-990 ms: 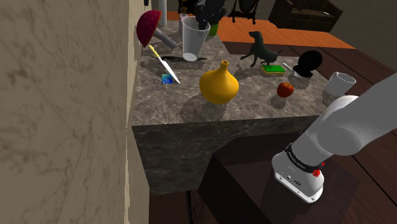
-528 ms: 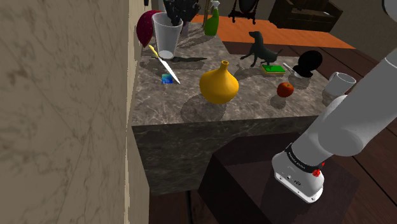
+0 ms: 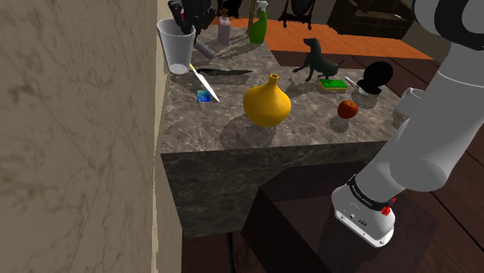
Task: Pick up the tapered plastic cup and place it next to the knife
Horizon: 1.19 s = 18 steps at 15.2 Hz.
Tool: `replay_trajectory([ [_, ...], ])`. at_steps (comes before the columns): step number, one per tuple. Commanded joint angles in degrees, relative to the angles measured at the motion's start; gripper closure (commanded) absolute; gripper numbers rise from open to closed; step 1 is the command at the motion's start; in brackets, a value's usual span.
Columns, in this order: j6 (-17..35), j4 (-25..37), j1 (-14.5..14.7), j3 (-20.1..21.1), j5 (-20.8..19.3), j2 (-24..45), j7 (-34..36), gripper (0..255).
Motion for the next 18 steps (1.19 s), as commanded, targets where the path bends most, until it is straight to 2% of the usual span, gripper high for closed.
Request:
replay_trajectory([
  [1,1.5,-1.6,0.0,0.0,0.0,-0.1,0.0,255],
  [18,14.5,-14.2,-0.3,-0.2,0.0,0.3,-0.5,255],
])
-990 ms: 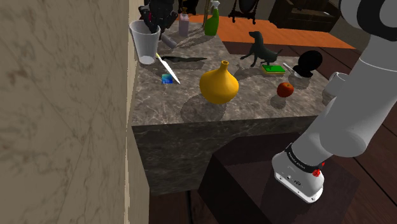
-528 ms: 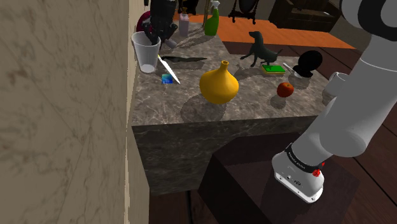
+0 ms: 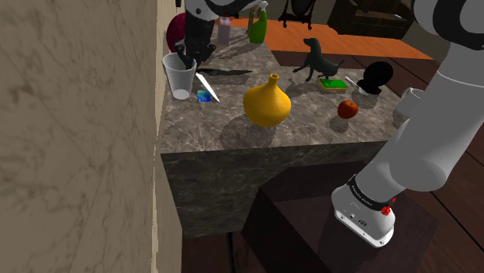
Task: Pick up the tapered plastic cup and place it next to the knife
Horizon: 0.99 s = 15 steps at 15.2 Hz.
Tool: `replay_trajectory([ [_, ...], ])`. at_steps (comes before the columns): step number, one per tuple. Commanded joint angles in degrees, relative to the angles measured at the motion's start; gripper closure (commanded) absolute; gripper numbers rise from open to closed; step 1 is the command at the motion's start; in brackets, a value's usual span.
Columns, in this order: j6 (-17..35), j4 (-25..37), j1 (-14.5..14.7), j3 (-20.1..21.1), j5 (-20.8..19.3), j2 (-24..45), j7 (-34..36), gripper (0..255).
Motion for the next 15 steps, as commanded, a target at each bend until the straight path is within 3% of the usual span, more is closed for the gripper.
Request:
replay_trajectory([
  [1,1.6,-1.3,-0.1,-0.1,0.0,0.2,-0.1,255],
  [15,10.8,-7.7,0.2,-0.4,-0.9,3.2,0.1,255],
])
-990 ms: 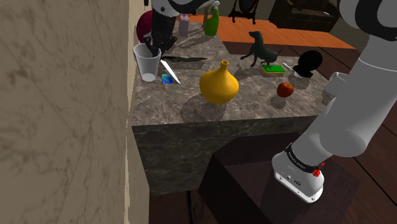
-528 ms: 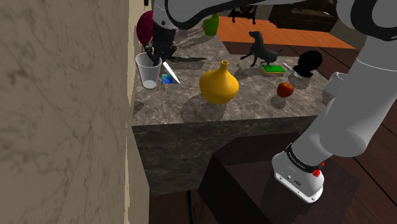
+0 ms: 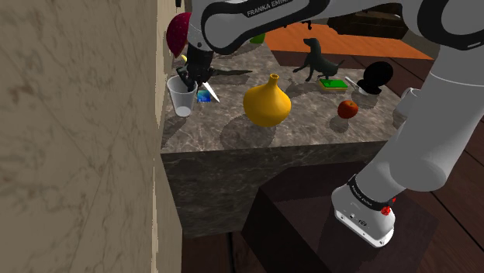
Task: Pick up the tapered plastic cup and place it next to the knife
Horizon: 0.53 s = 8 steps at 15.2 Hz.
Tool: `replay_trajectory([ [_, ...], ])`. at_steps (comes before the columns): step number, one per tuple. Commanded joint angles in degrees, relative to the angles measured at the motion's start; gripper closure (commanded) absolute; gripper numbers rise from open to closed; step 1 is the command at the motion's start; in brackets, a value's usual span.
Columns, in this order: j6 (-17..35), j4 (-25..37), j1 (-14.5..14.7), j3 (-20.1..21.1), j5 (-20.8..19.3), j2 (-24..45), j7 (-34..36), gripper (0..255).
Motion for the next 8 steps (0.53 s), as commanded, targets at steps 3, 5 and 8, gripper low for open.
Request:
replay_trajectory([
  [3,0.5,-0.4,0.0,0.0,0.0,0.0,0.0,255],
  [5,0.5,-0.4,0.0,0.0,0.0,0.0,0.0,255],
  [8,0.5,-0.4,0.0,0.0,0.0,0.0,0.1,0],
])
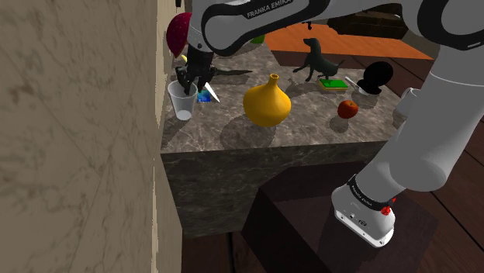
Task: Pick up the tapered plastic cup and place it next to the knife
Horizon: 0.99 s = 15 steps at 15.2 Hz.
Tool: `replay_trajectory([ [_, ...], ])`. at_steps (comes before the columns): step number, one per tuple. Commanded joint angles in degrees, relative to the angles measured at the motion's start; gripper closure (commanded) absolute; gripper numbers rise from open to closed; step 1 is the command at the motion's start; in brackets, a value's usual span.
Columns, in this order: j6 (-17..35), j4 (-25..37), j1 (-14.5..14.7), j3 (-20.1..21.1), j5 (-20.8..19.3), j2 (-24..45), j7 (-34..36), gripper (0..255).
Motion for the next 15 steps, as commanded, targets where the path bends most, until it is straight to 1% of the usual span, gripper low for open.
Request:
replay_trajectory([
  [1,0.0,0.0,0.0,0.0,0.0,0.0,0.0,0],
  [5,0.0,0.0,0.0,0.0,0.0,0.0,0.0,0],
  [9,-5.7,1.7,-0.7,0.3,1.5,-4.2,-0.9,0],
  [15,-5.7,1.7,-0.7,0.3,1.5,-4.2,-0.9,0],
])
